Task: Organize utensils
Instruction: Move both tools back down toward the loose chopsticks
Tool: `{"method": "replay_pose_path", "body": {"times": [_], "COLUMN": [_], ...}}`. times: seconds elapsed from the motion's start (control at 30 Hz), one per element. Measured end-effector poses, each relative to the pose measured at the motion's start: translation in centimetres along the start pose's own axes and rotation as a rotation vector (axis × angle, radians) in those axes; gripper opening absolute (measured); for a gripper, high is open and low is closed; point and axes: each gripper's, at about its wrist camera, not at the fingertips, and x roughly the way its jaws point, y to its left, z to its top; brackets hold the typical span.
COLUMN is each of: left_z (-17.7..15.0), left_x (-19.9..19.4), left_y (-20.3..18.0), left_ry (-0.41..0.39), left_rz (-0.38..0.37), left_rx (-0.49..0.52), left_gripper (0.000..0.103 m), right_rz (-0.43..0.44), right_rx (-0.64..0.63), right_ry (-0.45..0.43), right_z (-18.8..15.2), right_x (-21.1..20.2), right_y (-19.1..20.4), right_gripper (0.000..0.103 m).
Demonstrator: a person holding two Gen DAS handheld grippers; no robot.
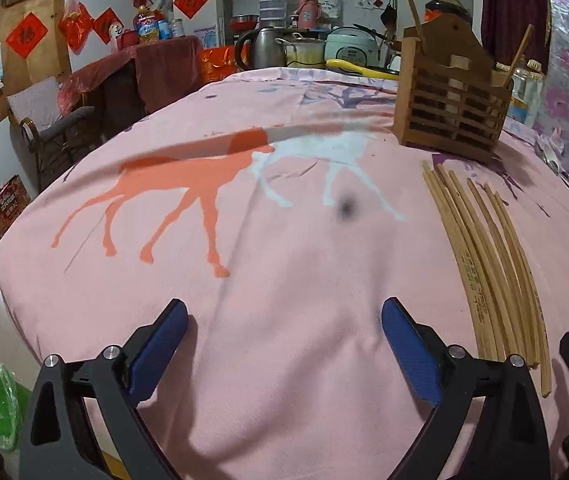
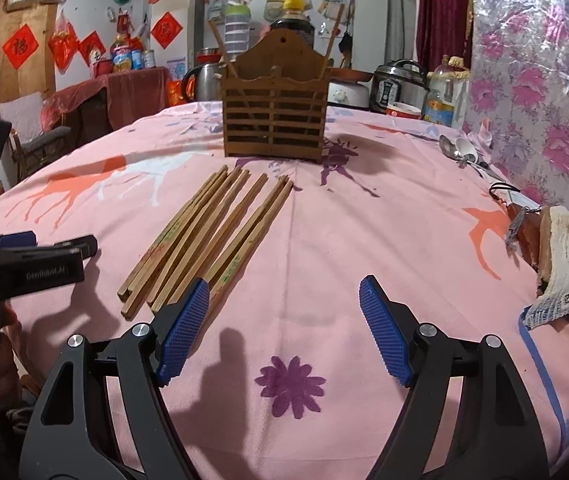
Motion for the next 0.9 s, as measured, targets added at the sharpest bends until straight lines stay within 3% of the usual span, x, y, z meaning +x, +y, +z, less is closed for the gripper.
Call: {"method": "replay_pose_path", "body": {"times": [0.4, 0.53, 0.63, 0.77, 0.9], "left_z": [-0.7, -0.9, -1.1, -1.2, -1.2], "left_x": [-0.6, -0.8, -0.8, -0.8, -0.8], "left_y": [0.0, -0.1, -0.2, -0.2, -0.2], "left_ry": [-0.005, -0.007, -0.010, -0.009, -0.009], "left_rz": [-0.003, -0.017, -0.018, -0.020, -0.020], "left_rx": [0.029, 0.038, 0.045, 0.042, 0.042], "left_gripper": [0.096, 0.096, 0.096, 0.097, 0.097], "right_rz": [0.055, -0.008, 0.035, 0.141, 0.117], "right_rx": [-0.067, 0.024, 0.076, -0.036, -0.080], "right_ry": [0.044, 0.059, 0.048, 0.007, 0.056], "right_z": [-1.5, -1.2, -1.0, -1.2, -1.5], "right_x": [-0.5, 0.0, -0.3, -1.4, -0.4], "right_y": [0.8, -1.1, -2.1, 0.5, 1.4], "right_gripper": [0.075, 0.075, 0.075, 0.075, 0.074]}}
